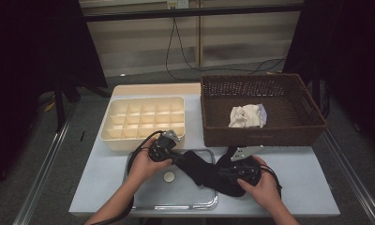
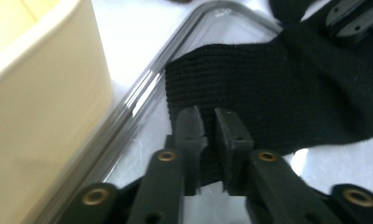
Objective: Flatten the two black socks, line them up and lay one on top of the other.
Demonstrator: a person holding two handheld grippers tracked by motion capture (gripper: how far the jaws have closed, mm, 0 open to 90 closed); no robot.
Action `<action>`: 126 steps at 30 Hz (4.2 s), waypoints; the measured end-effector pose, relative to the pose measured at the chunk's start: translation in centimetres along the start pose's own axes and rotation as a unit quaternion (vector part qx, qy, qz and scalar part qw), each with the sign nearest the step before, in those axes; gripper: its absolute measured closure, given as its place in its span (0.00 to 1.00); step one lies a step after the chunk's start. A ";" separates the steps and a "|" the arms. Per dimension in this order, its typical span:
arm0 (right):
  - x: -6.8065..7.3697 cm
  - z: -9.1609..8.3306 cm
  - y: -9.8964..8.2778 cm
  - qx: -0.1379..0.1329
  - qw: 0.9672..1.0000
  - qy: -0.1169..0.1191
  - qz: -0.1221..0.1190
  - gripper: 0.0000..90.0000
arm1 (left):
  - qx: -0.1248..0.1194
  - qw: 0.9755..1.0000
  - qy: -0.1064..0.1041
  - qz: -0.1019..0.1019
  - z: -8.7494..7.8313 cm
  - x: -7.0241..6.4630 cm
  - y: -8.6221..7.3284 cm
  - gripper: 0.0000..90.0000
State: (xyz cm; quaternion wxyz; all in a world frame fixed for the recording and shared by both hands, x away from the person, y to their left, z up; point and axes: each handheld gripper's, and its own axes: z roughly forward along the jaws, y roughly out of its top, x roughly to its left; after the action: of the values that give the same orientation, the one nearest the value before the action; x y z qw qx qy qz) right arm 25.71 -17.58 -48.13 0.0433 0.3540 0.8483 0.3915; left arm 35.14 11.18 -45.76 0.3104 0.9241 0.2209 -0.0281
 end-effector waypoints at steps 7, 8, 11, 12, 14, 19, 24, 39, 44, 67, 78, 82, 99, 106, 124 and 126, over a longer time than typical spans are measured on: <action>-0.3 -0.3 -0.1 0.003 1.000 0.002 0.000 0.89 | -0.004 1.000 -0.010 -0.011 -1.0 -0.2 -0.9 0.94; -0.3 -0.3 -0.1 0.003 1.000 0.002 -0.001 0.89 | -0.013 1.000 -0.009 -0.013 -1.2 0.0 -1.0 0.93; -0.2 -0.3 0.0 0.007 1.000 0.002 -0.002 0.89 | -0.034 0.999 0.003 -0.018 -1.4 0.1 -1.1 0.78; -0.2 -0.2 0.1 0.007 1.000 0.002 -0.002 0.89 | -0.038 0.999 0.005 -0.019 -1.3 0.2 -1.1 0.72; -0.2 -0.2 0.0 0.007 1.000 0.000 -0.003 0.90 | -0.047 0.999 0.021 -0.017 -0.8 0.3 -1.1 0.60; -0.2 -0.2 0.1 0.007 1.000 0.001 -0.007 0.90 | -0.027 0.999 0.027 -0.004 -0.2 0.3 -1.0 0.65; -0.1 -0.2 0.0 0.004 1.000 0.001 -0.008 0.89 | -0.007 1.000 0.026 -0.004 -0.2 -0.5 -0.8 0.82; -1.5 -2.8 0.5 -0.011 0.999 -0.039 0.007 0.82 | 0.000 1.000 0.005 -0.017 -1.8 -0.5 -2.4 0.86; -2.1 -3.5 0.4 -0.020 0.998 -0.055 0.021 0.77 | -0.025 0.999 0.001 -0.034 -2.4 -0.3 -2.6 0.73; -4.8 -4.0 -1.5 0.014 0.989 -0.142 0.042 0.56 | -0.044 0.999 0.014 -0.010 -1.9 -0.5 -2.2 0.31; -4.3 -4.5 -1.0 0.012 0.993 -0.109 0.044 0.95 | -0.040 0.999 0.010 -0.006 -1.9 -0.4 -2.1 0.29; -4.1 -4.8 -0.6 -0.008 0.994 -0.094 0.047 0.95 | -0.041 0.999 0.010 -0.008 -1.9 -0.4 -2.0 0.29; -3.0 -4.0 1.4 -0.032 0.996 -0.080 0.038 0.95 | -0.035 0.999 0.003 0.004 -1.5 -0.7 -1.5 0.27; -4.0 -3.3 0.8 -0.026 0.995 -0.084 0.045 0.95 | -0.032 0.999 0.003 0.003 -1.3 -0.7 -1.5 0.27; -5.0 -1.1 0.4 0.006 0.990 -0.142 0.022 0.31 | -0.035 0.999 0.011 -0.003 -1.9 -0.4 -2.3 0.25; -4.9 -1.2 0.6 0.009 0.991 -0.134 0.018 0.47 | -0.035 0.999 0.011 -0.005 -1.9 -0.3 -2.4 0.25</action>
State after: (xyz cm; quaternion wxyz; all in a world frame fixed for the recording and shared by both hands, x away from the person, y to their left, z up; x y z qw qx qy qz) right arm 29.24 -21.20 -47.90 0.1465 0.4185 0.8321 0.3331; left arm 33.67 13.91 -45.53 0.3397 0.9119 0.2300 -0.0120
